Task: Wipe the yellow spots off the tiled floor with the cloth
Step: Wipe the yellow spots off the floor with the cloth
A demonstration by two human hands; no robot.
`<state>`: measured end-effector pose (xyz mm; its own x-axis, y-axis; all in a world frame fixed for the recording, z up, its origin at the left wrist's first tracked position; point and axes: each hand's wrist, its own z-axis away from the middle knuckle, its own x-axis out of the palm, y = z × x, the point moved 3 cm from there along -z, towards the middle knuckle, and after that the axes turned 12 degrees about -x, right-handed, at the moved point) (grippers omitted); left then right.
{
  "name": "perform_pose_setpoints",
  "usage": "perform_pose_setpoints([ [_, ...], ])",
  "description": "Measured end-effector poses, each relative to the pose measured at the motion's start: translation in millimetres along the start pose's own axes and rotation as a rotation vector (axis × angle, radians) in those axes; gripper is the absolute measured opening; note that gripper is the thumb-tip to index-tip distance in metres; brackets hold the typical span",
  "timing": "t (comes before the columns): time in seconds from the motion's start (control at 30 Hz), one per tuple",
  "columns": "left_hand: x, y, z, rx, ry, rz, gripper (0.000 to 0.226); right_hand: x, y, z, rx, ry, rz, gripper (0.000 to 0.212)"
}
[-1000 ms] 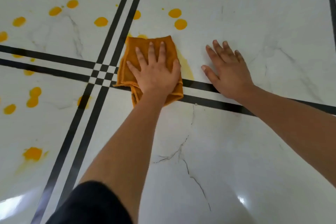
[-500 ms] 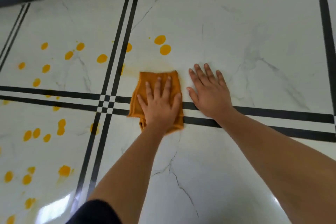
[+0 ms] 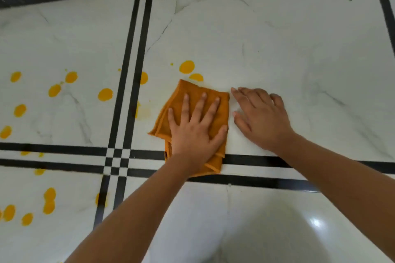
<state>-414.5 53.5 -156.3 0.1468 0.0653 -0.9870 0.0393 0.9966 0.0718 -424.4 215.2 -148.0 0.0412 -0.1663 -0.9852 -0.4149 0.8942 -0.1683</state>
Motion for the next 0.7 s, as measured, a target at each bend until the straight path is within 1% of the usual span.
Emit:
perform_pose_setpoints([
  [0.03,-1.2,-3.7,-8.4,0.080,-0.011,-0.011,0.064,0.9,3.6,-9.0,0.013,0.021,-0.001,0.055],
  [0.07,-3.5,-9.0,-24.9,0.109,-0.017,-0.014,0.064,1.4,5.3,-16.2,0.035,0.034,-0.018,0.056],
  [0.1,-6.3,-16.1,-48.4,0.089,-0.013,-0.010,0.064,2.9,4.5,-23.8,0.064,0.033,-0.045,0.058],
  [0.23,-16.1,-28.2,-128.4,-0.208,-0.006,0.111,0.067,13.6,3.7,-36.4,0.182,-0.020,-0.064,0.069],
  [0.27,-16.3,-27.5,-133.4,-0.228,0.001,0.116,0.067,15.5,3.1,-36.6,0.193,-0.026,-0.052,0.069],
  [0.3,-15.7,-26.2,-129.6,-0.182,0.007,0.079,0.066,16.2,2.2,-35.7,0.199,-0.019,-0.044,0.069],
  [0.33,-15.7,-23.7,-122.3,-0.065,0.028,0.038,0.064,15.9,1.9,-36.1,0.207,-0.010,-0.037,0.067],
  [0.4,-13.3,-21.2,-96.6,0.273,0.065,-0.004,0.062,17.0,1.0,-33.9,0.222,-0.034,-0.018,0.065],
  [0.43,-14.2,-24.2,-89.5,0.409,0.073,-0.024,0.061,15.5,-0.7,-35.1,0.232,-0.053,-0.006,0.064],
  [0.47,-14.6,-28.5,-92.9,0.482,0.056,-0.031,0.061,14.7,-1.5,-35.9,0.242,-0.067,-0.003,0.064],
  [0.5,-17.3,-31.6,-105.2,0.490,0.018,-0.018,0.060,12.2,-2.7,-34.6,0.255,-0.086,-0.002,0.064],
  [0.53,-20.3,-34.4,-119.5,0.416,-0.002,-0.007,0.060,11.4,-3.9,-33.7,0.261,-0.101,-0.004,0.063],
  [0.63,-29.3,-37.9,-158.7,-0.010,-0.037,0.090,0.062,10.2,-4.7,-34.8,0.277,-0.123,0.006,0.063],
  [0.67,-30.0,-33.5,-158.7,-0.090,-0.045,0.106,0.064,12.0,-4.5,-35.0,0.277,-0.128,-0.002,0.063],
  [0.7,-28.2,-27.4,-151.7,-0.079,-0.038,0.095,0.066,12.8,-3.9,-34.9,0.282,-0.127,-0.008,0.064],
])
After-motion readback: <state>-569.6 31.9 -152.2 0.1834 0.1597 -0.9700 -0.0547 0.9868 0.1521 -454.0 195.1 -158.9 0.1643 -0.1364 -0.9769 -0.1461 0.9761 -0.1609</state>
